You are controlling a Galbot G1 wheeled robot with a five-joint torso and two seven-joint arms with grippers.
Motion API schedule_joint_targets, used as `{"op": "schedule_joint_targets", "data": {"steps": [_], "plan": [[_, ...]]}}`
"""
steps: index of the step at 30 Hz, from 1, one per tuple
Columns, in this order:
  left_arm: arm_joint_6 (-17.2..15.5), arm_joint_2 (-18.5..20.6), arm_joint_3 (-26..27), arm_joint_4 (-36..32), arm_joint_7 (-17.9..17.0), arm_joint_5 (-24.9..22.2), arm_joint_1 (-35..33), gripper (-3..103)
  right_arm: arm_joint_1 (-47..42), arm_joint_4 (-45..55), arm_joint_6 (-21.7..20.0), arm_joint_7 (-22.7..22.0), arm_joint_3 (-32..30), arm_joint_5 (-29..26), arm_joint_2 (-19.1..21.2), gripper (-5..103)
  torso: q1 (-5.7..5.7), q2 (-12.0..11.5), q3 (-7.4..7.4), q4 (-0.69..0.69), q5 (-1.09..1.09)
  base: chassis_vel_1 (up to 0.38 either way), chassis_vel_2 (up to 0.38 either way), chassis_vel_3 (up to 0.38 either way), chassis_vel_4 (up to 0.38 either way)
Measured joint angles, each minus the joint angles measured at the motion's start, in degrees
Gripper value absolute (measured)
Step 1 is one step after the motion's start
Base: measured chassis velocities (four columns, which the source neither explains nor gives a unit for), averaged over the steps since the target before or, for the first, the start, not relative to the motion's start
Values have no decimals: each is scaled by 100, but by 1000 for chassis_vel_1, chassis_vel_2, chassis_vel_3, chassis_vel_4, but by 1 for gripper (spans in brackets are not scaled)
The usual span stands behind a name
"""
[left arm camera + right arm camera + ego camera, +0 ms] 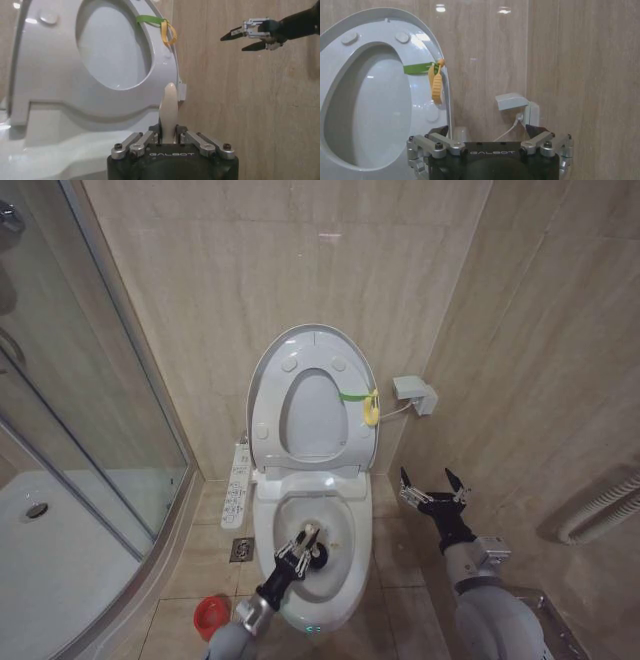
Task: Open the toilet lid, clean the toilet bowl with a toilet brush, close the toilet lid, and flush.
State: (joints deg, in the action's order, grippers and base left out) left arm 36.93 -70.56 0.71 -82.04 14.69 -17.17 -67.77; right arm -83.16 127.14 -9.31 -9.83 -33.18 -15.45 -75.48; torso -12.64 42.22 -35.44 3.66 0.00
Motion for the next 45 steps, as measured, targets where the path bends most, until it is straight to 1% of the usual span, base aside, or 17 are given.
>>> {"op": "schedule_joint_targets", "data": {"steps": [6, 12, 16, 22, 27, 29, 31, 35, 37, 39, 40, 43, 45], "plan": [[-16, 65, 179, -148, 6, 33, -385, 19, 0, 0, 0, 0, 0, 0, 0, 100, 0, 0, 0, 0, 0, 0, 0, 0, 0], [3, 81, 245, -58, 30, 87, -483, 19, 0, 0, 0, 0, 0, 0, 0, 100, 0, 0, -1, 0, 0, 0, 0, 0, 0], [-17, 33, 288, 85, 19, 78, -272, 19, 0, 0, 0, 0, 0, 0, 0, 100, -1, -1, -1, 1, 0, 0, 0, 0, 0], [-235, -114, 179, -123, -80, 55, 101, 19, 0, 0, 0, 0, 0, 0, 0, 100, -1, -1, -1, 2, 0, 0, 0, 0, 0], [-289, -261, 74, -155, -179, 45, 373, 19, 0, 0, 0, 0, 0, 0, 0, 100, -1, -1, -1, 0, 0, 0, 0, 0, 0], [-269, -357, 12, -106, -200, 45, 569, 19, 0, 0, 0, 0, 0, 0, 0, 100, -1, -1, -1, 0, 1, 0, 0, 0, 0], [-182, -470, -39, -19, -206, 137, 777, 19, 0, 0, 0, 0, 0, 0, 0, 100, -1, -1, -2, 0, 0, 0, 0, 0, 0], [-112, -569, -91, 8, -239, 210, 1008, 19, 0, 0, 0, 0, 0, 0, 0, 100, -1, -1, -1, 1, 1, 0, 0, 0, 0], [-92, -592, -105, 38, -240, 210, 1061, 19, 0, 0, 0, 0, 0, 0, 0, 100, -1, -1, -1, 1, 1, 0, 0, 0, 0], [-3, -630, -127, 256, -210, 205, 1135, 19, 0, 0, 0, 0, 0, 0, 0, 100, -1, -1, -1, 0, 1, 0, 0, 0, 0], [-3, -630, -127, 256, -210, 205, 1135, 19, 0, 0, 0, 0, 0, 0, 0, 100, -1, -1, -1, 0, 1, 0, 0, 0, 0], [123, -690, -153, 589, -93, 184, 1141, 19, 0, 0, 0, 0, 0, 0, 0, 100, -1, -1, -2, 0, 1, 0, 0, 0, 0], [151, -712, -163, 664, -73, 167, 1142, 19, 0, 0, 0, 0, 0, 0, 0, 100, -1, -1, -1, 0, 1, 0, 0, 0, 0]]}}
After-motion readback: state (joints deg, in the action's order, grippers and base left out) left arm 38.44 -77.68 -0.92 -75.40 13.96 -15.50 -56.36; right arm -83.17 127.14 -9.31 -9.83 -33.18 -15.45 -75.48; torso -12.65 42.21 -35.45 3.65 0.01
